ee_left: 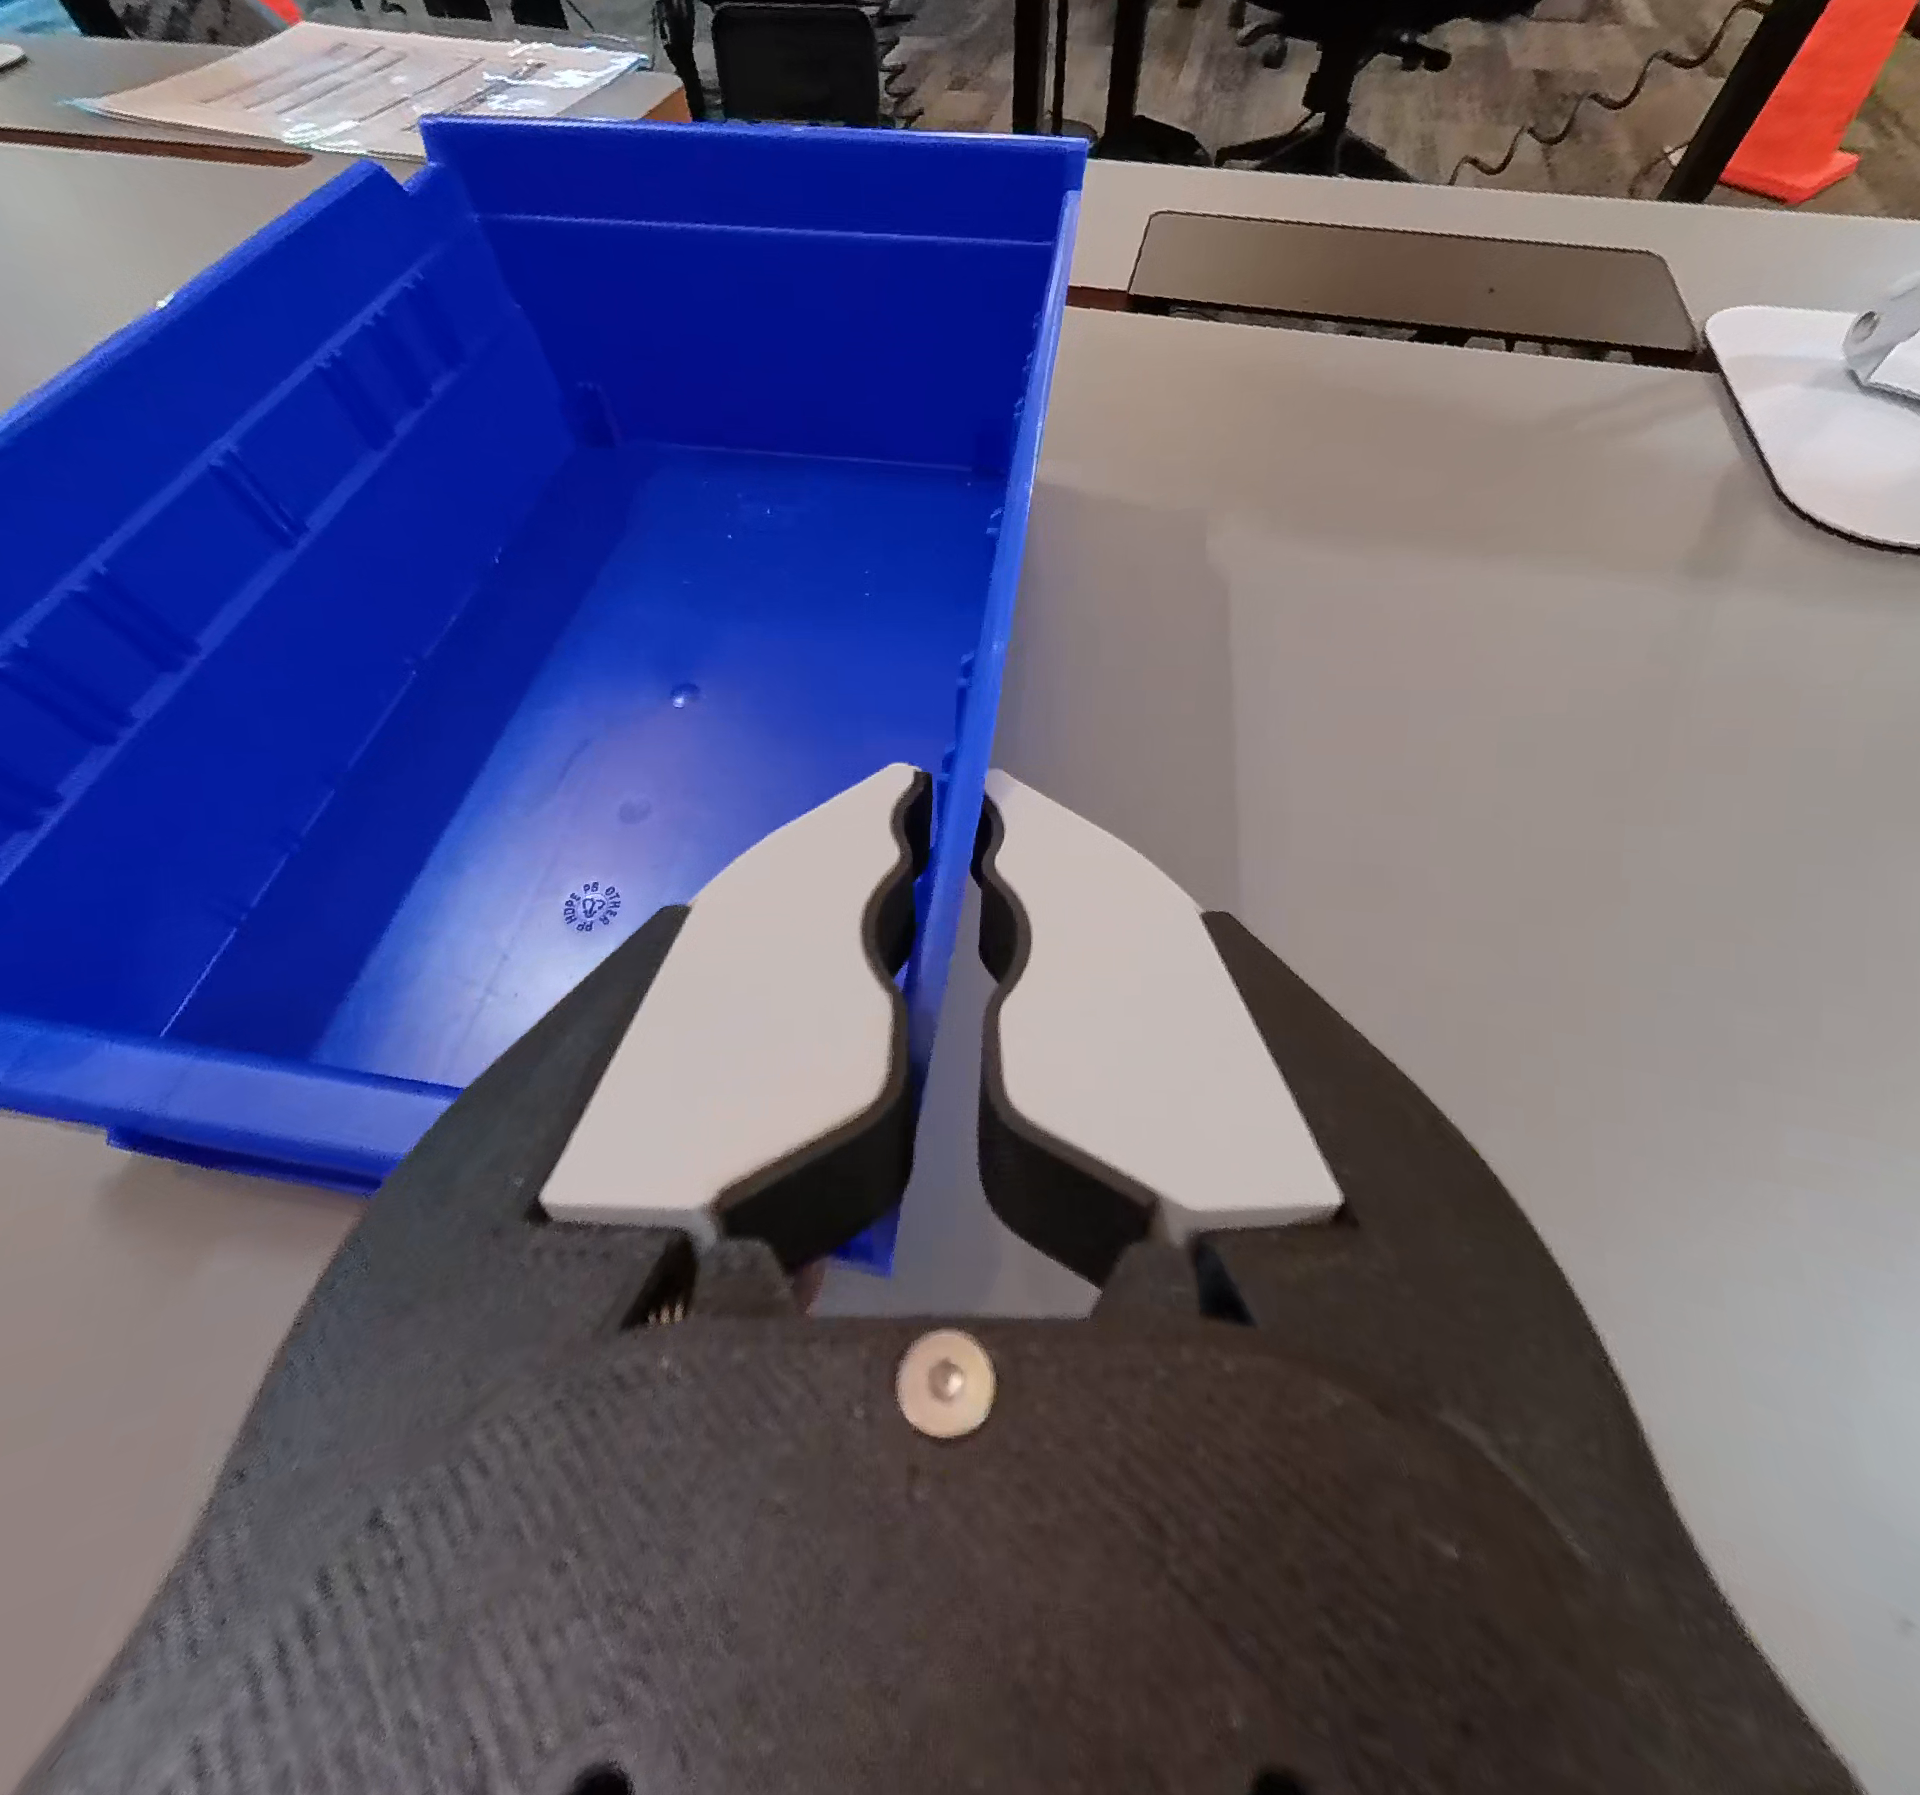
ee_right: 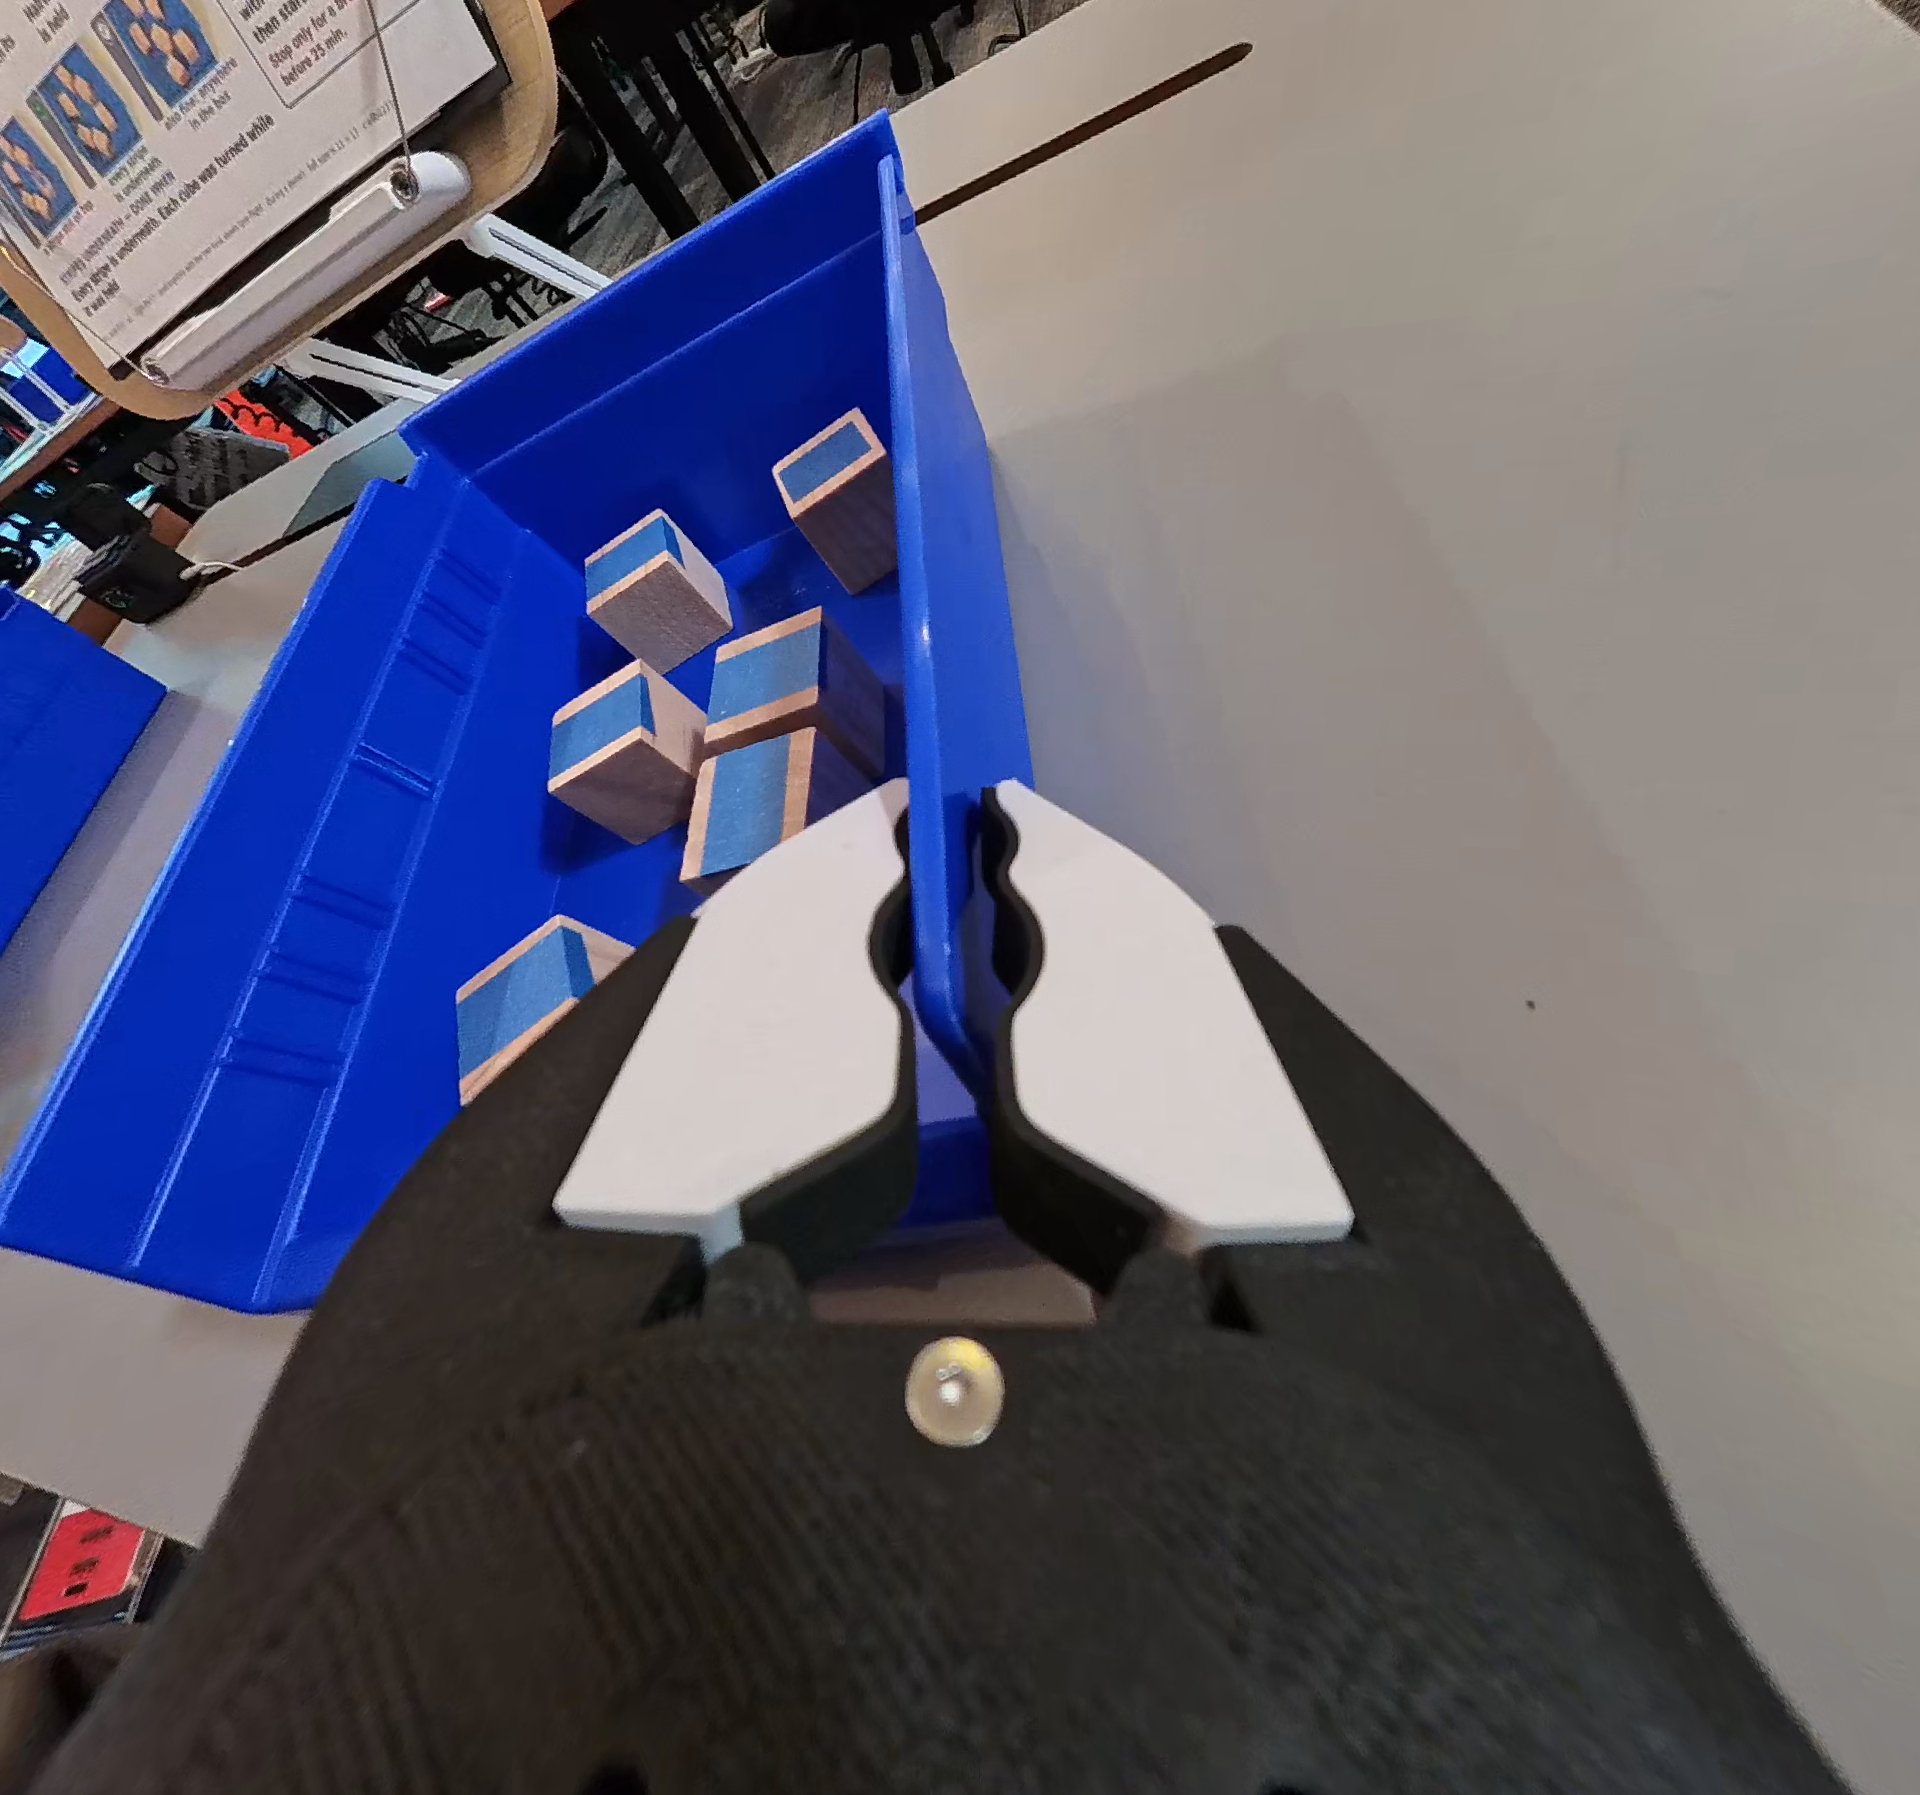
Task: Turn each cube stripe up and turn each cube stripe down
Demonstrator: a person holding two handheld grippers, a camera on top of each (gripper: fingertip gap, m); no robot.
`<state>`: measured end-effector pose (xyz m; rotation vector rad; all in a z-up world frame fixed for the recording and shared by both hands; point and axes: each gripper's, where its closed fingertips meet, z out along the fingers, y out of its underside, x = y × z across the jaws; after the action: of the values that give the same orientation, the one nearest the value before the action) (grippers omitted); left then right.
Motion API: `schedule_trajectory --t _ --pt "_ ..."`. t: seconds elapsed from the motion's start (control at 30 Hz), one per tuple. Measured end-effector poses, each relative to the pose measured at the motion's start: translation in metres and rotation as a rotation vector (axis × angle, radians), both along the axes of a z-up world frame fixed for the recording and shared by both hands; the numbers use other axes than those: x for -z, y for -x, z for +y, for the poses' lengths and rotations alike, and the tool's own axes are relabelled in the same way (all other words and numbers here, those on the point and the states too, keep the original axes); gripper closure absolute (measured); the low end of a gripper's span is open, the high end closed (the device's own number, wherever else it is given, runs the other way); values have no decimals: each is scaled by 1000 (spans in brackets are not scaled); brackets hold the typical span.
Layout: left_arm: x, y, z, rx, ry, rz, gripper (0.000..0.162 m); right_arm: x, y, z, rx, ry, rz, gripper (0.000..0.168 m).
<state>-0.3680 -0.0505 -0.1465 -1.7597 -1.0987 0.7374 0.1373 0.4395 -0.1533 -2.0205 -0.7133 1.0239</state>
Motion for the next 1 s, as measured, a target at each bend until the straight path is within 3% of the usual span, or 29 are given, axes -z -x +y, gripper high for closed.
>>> schedule_trajectory --t 0.53,1.0 --pt "9 4 -1 28 75 -3 147 0 0 0 -2 4 7 158" --pt "8 2 2 66 81 -7 157 0 0 0 0 5 12 158"
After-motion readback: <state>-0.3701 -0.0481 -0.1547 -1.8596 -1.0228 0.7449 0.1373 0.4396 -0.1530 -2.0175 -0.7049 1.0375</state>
